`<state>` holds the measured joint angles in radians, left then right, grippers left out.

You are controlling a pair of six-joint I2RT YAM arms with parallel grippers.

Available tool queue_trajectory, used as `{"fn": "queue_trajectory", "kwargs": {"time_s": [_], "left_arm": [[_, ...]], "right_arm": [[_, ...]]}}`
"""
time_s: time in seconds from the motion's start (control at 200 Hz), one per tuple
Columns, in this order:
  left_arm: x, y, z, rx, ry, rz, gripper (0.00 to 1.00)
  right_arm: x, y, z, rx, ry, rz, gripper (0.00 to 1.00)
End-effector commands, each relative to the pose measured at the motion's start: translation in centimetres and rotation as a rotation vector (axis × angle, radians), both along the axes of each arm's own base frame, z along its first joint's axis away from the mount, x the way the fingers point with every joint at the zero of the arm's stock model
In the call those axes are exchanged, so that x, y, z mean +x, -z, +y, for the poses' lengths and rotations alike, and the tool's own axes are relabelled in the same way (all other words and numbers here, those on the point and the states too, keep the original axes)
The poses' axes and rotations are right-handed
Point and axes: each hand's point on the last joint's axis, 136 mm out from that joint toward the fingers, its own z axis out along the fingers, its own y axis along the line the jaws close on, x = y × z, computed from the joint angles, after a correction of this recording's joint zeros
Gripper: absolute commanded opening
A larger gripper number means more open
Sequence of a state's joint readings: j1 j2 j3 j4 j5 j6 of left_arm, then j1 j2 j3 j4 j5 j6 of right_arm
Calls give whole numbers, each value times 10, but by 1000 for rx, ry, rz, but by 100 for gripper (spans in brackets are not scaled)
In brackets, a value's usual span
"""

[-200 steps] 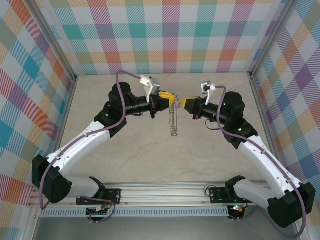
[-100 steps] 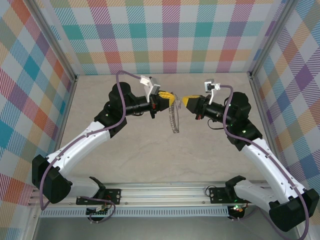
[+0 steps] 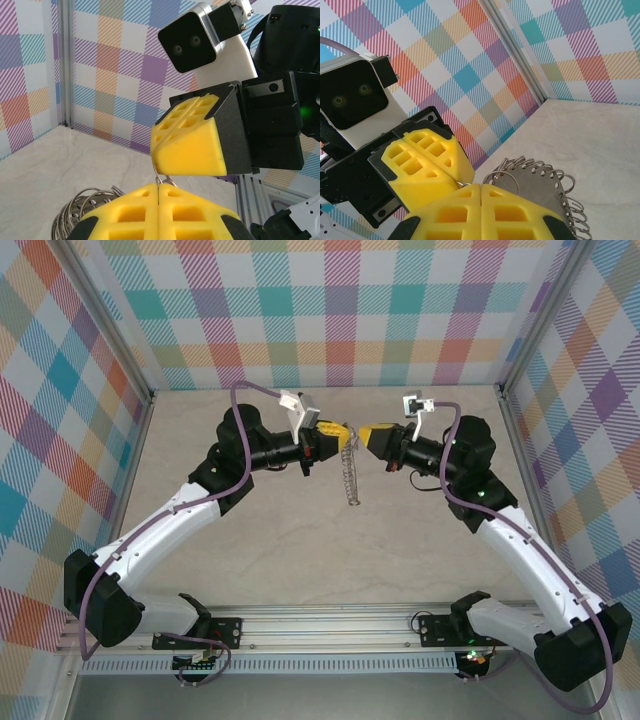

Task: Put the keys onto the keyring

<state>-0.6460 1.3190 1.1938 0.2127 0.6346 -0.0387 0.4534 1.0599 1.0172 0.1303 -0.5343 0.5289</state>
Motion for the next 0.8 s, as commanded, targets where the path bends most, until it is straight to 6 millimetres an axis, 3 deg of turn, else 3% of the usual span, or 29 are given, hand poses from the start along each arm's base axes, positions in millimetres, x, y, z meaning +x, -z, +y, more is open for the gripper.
{"fn": "queue_trajectory", "kwargs": {"time_s": [0.0, 0.795], "left_arm": [[-13, -27, 1, -62, 22, -60, 0], [-13, -28, 3, -65, 15, -64, 0]], "right_arm": [[-3, -22, 2, 33, -12, -61, 0], [-1, -5, -3, 3, 30, -31, 0]]}}
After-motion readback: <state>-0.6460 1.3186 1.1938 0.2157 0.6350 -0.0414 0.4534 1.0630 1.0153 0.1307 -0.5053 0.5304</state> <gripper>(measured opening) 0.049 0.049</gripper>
